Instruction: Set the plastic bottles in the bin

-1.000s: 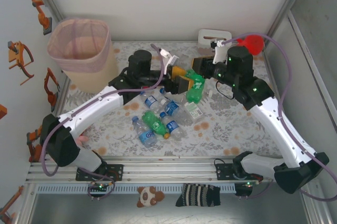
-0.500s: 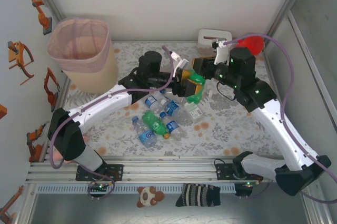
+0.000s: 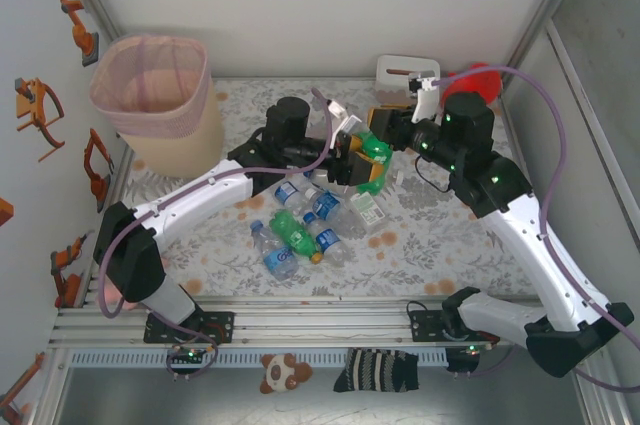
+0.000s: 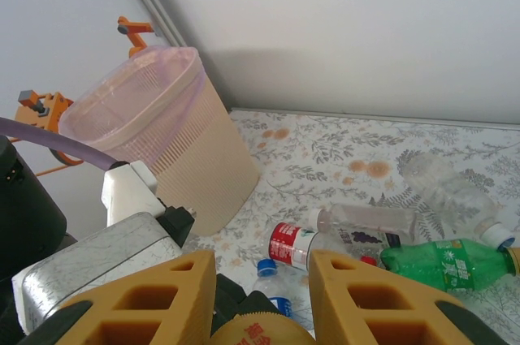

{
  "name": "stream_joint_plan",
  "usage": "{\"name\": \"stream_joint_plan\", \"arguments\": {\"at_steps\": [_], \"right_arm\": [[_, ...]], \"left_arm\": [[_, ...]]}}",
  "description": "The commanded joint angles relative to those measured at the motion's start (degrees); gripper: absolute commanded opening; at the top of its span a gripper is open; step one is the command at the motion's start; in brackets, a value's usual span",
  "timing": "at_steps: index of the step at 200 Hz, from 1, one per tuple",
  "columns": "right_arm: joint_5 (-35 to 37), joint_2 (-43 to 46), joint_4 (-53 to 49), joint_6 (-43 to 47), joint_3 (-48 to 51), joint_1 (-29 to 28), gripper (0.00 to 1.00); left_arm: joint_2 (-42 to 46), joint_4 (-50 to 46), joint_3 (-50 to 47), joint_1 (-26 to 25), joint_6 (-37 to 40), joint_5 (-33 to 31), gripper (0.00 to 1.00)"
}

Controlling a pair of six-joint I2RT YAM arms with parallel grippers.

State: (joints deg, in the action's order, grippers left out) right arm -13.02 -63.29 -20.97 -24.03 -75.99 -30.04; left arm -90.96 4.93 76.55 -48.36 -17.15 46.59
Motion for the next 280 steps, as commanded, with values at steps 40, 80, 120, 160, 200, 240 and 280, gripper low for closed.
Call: {"name": "stream_joint_plan", "arguments": {"at_steps": [40,80,120,160,200,240,280], "right_arm": [[0.28,0.78,1.97,0.01,-1.27,-0.45,0.29],[1.6,1.4,-0.48,0.85,-1.81,-0.47,0.58],[5.37,4.0,-3.65,2.06,-1.4,-0.46,0.69],[9.24,7.05,-6.46,3.55,-0.83,-0.46,0.69],[12.87,9.36,-8.94,5.83,-0.22,-0.46,0.69],[13.83,9.9,-9.74,6.5,0.01,-0.46,0.69],[14.03,9.6,-9.88,6.68,-0.04,-0.46,0.69]], "left_arm": [[-0.03,0.37,2.17,-0.27,1.94,0.46,0.59],[1.61,-2.26,2.17,-0.25,4.16,-2.28,0.58],[4.07,-8.48,3.33,0.58,8.53,-5.9,0.58],[7.16,-14.3,4.26,4.62,9.76,-9.52,0.55],[12.1,-20.75,4.83,12.53,10.37,-13.45,0.55],[15.02,-27.6,7.77,23.93,9.66,-13.09,0.54],[15.3,-29.37,11.35,35.9,4.32,-12.58,0.55]]}}
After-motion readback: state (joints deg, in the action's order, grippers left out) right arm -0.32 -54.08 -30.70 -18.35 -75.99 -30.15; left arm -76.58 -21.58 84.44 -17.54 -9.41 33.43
